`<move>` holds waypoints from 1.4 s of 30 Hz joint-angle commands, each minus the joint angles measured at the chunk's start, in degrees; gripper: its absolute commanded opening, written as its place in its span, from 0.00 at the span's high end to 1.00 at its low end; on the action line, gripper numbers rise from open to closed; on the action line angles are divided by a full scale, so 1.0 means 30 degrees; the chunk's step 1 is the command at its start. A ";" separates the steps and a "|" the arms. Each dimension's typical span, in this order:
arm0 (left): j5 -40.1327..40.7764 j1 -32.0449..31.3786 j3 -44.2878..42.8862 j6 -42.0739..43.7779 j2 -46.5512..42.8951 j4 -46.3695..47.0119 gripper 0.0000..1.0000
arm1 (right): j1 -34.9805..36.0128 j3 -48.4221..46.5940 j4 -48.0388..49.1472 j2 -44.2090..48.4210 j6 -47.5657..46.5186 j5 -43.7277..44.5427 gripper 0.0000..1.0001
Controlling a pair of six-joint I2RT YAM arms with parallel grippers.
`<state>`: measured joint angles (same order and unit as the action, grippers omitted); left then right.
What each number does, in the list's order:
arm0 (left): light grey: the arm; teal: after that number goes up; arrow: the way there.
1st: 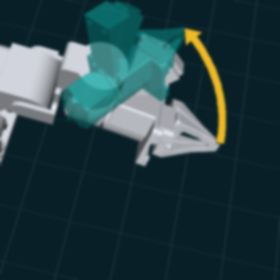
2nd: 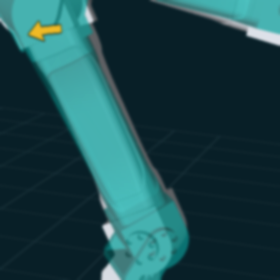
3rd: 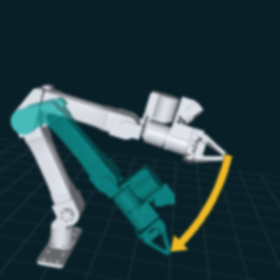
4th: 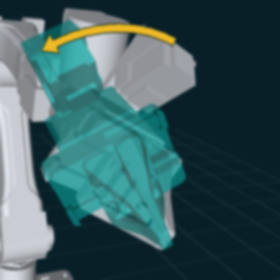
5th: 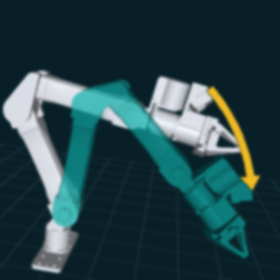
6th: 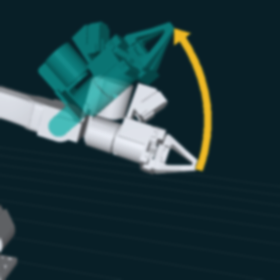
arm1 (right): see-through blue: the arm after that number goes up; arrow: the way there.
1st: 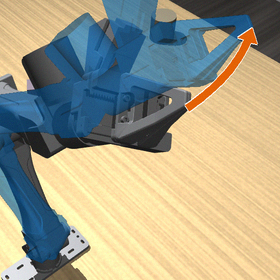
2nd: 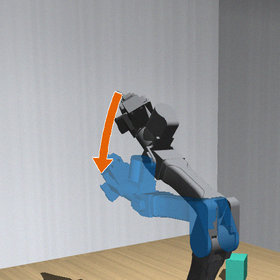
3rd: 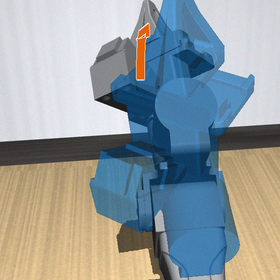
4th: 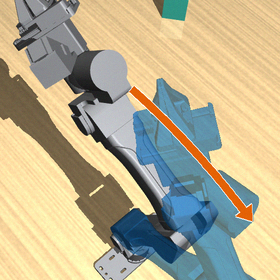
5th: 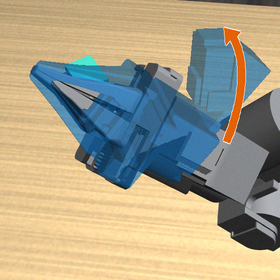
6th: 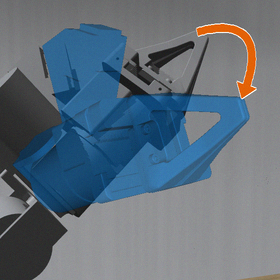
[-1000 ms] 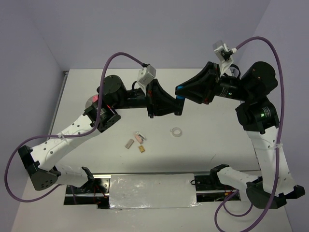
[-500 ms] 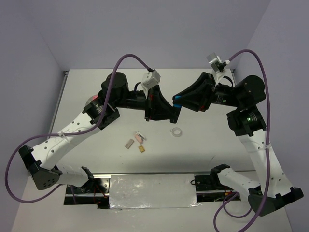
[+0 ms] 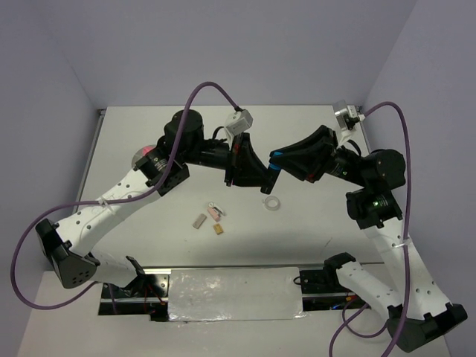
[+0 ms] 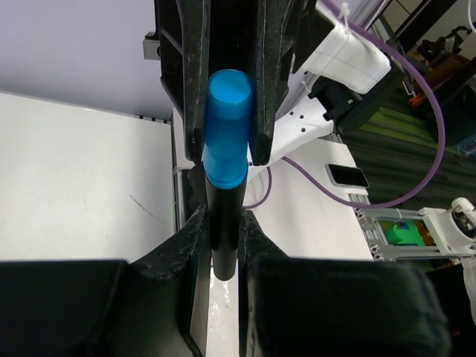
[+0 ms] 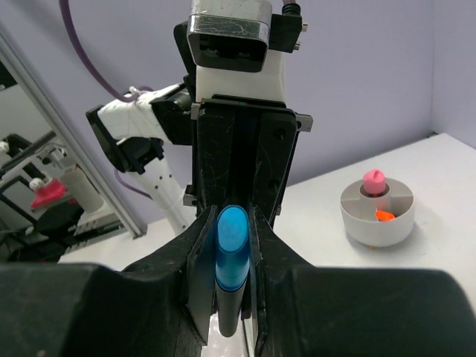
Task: Sort the stationery into containers
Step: Close the pen cap on the pen, then place the pen in the storage box.
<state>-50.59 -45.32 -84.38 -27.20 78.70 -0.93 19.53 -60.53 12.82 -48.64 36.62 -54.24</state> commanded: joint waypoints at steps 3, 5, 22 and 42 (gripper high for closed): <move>0.3329 0.1073 -0.2957 -0.1010 -0.0775 0.9977 1.00 | 0.1574 0.3301 -0.0524 0.0188 0.3525 -0.5037 1.00; 0.3385 0.1132 -0.3250 -0.1099 -0.0744 1.0182 1.00 | 0.1867 0.3682 -0.0174 0.0218 0.3844 -0.4890 1.00; 0.2214 0.2567 -0.7352 0.0160 0.0604 0.8455 1.00 | 0.4359 0.3684 -0.5268 -0.0602 0.0949 -0.4922 1.00; 0.2590 0.2567 -0.0204 0.4315 -0.3057 0.1311 1.00 | 0.4330 -0.4344 -1.2419 -0.2683 -0.5470 0.1842 1.00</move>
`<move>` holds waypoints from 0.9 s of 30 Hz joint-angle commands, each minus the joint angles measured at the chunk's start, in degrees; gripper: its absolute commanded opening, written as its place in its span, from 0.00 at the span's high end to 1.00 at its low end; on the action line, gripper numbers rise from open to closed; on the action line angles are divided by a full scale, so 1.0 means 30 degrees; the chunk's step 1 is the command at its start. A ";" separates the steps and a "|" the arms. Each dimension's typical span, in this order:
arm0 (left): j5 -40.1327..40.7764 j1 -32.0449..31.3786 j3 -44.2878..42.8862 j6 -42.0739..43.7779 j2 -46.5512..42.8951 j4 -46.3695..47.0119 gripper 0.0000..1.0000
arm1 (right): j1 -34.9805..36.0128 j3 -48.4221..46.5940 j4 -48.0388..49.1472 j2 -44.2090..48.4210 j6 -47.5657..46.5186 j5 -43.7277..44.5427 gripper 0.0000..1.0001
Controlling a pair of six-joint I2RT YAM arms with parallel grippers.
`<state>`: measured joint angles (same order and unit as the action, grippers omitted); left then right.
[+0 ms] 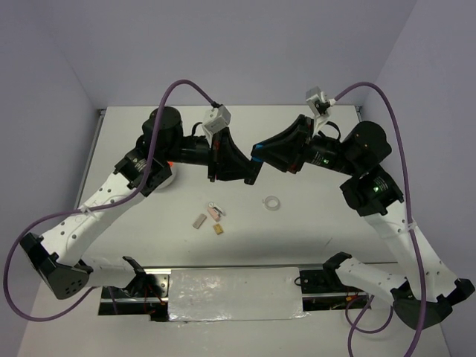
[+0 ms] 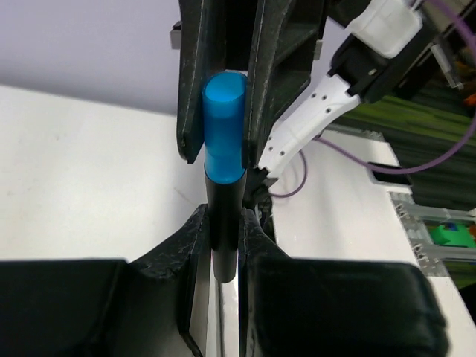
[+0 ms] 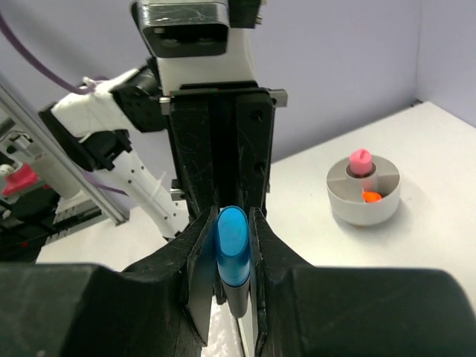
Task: Sort the stationery into containers
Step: Place the pen in the storage box.
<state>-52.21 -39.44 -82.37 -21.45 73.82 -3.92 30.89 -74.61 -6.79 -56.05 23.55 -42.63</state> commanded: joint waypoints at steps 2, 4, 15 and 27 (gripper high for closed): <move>0.3746 0.0608 -0.0554 0.2726 -0.1813 0.1313 1.00 | 0.0483 0.0639 -0.4574 -0.0009 -0.0529 -0.1263 1.00; 0.4975 0.0637 0.0059 0.2640 -0.2282 0.0548 0.98 | 0.0512 0.1020 -0.3311 0.0080 0.0962 0.0377 1.00; 0.9954 0.0666 0.2436 0.0590 -0.3776 -0.1760 0.01 | 0.0190 0.2105 0.0649 -0.1937 0.3575 0.5038 1.00; 3.0720 0.0666 0.3436 -1.0244 -0.8291 -1.6083 0.01 | 0.3086 0.0735 0.7709 -1.1248 0.6737 1.3589 1.00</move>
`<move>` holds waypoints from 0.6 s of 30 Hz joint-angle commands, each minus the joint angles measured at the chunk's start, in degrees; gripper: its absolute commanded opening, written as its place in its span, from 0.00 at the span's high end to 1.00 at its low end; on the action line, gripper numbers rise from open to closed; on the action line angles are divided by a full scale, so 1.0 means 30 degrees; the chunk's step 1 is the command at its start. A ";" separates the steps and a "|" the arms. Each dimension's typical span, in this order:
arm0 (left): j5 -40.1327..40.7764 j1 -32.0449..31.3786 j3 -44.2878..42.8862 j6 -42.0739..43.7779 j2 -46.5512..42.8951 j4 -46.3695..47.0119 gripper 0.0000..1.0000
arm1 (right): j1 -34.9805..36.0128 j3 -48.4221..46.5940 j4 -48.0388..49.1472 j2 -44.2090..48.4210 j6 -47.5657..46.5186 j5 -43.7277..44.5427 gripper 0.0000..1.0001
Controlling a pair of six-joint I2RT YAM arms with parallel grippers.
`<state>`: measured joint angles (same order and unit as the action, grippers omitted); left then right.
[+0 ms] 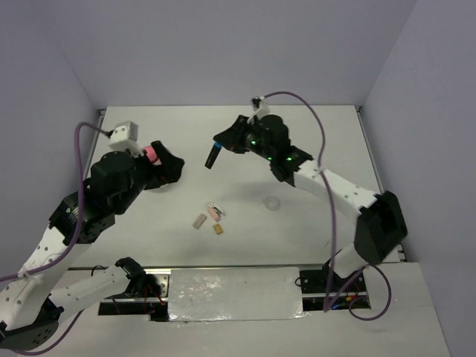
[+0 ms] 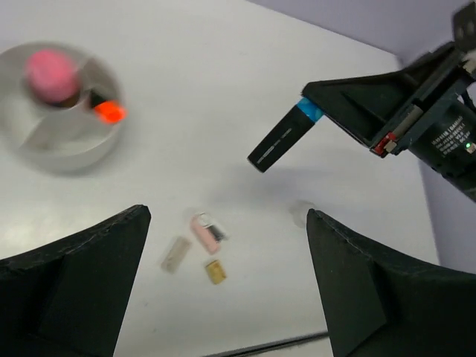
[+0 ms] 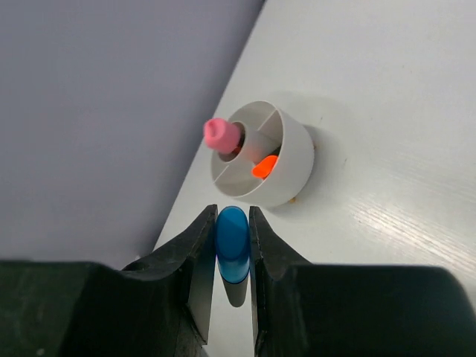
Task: Sort the stationery into containers
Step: Place the pen in the storage box.
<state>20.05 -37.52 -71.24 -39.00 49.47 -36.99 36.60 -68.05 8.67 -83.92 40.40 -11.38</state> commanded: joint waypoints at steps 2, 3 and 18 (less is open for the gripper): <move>0.7462 0.0025 -0.0742 -0.5740 0.0002 -0.7759 0.01 | 0.1597 -0.3296 0.2971 -0.4509 0.1443 0.3701 1.00; 0.7959 0.0025 -0.1209 -0.5923 -0.0026 -0.8318 0.01 | 0.1773 -0.4057 0.2855 -0.5329 0.1416 0.4313 1.00; 0.6735 -0.0004 -0.1155 -0.3846 -0.0612 -0.8501 0.01 | 0.2683 -1.6920 -0.1276 -1.5763 -0.0604 0.4613 1.00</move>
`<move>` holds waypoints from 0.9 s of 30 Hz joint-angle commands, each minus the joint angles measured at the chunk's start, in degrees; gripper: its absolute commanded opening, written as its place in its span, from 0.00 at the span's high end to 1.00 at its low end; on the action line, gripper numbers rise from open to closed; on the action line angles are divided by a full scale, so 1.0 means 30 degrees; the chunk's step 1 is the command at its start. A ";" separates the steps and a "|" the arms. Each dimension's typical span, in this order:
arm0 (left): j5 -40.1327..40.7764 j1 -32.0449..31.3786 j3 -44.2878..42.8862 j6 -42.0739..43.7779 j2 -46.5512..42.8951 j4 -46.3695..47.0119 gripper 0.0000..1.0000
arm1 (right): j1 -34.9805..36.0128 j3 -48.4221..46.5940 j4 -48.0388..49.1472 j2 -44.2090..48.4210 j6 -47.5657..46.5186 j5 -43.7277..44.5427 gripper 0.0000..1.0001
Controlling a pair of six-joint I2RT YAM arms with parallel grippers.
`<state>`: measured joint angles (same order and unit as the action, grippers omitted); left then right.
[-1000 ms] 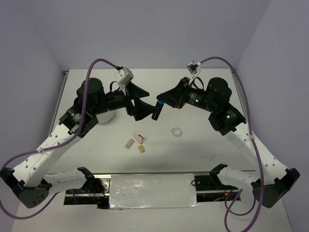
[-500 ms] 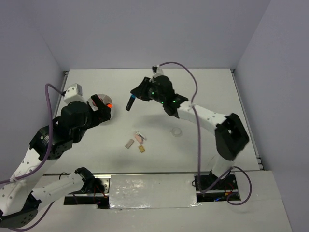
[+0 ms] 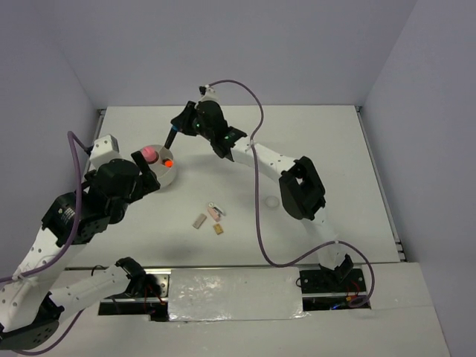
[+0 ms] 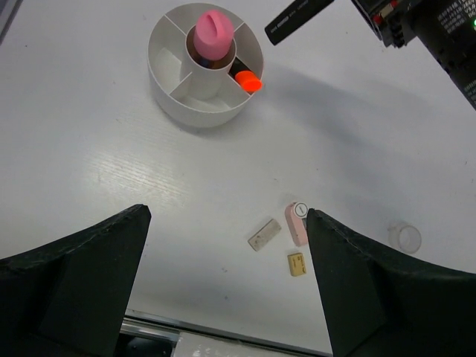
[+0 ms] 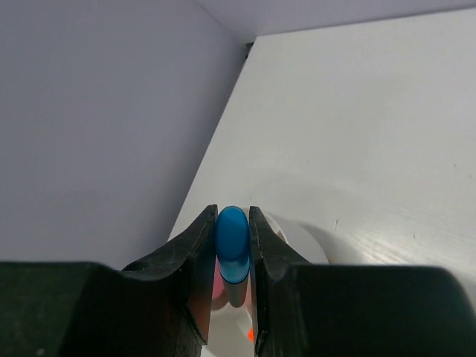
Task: Sort the stationery into containers
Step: Place the pen in the storage box.
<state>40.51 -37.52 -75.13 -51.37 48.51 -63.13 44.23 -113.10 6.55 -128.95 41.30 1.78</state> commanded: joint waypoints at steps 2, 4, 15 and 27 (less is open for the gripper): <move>-0.0145 0.0025 0.0113 0.0542 -0.0263 0.0304 0.01 | 0.0169 -0.3194 -0.0745 -0.1955 -0.1255 -0.0443 1.00; -0.0057 0.0025 -0.0296 0.0776 -0.0058 0.0011 0.01 | 0.0140 -0.4684 -0.1416 -0.3124 -0.1461 -0.0912 1.00; 0.0061 -0.0004 -0.0620 0.2446 0.0206 0.0653 0.01 | 0.0843 -0.4284 -0.1274 -0.3805 -0.2163 -0.1794 0.96; -0.1082 0.0025 0.1342 0.2067 0.0032 0.1620 0.01 | 0.0961 -0.1562 -0.0338 -0.0794 -0.2839 -0.2528 0.29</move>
<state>38.17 -37.52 -72.18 -45.17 49.63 -60.66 46.59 -119.96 2.22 -139.46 33.98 -5.41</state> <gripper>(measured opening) 0.993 0.704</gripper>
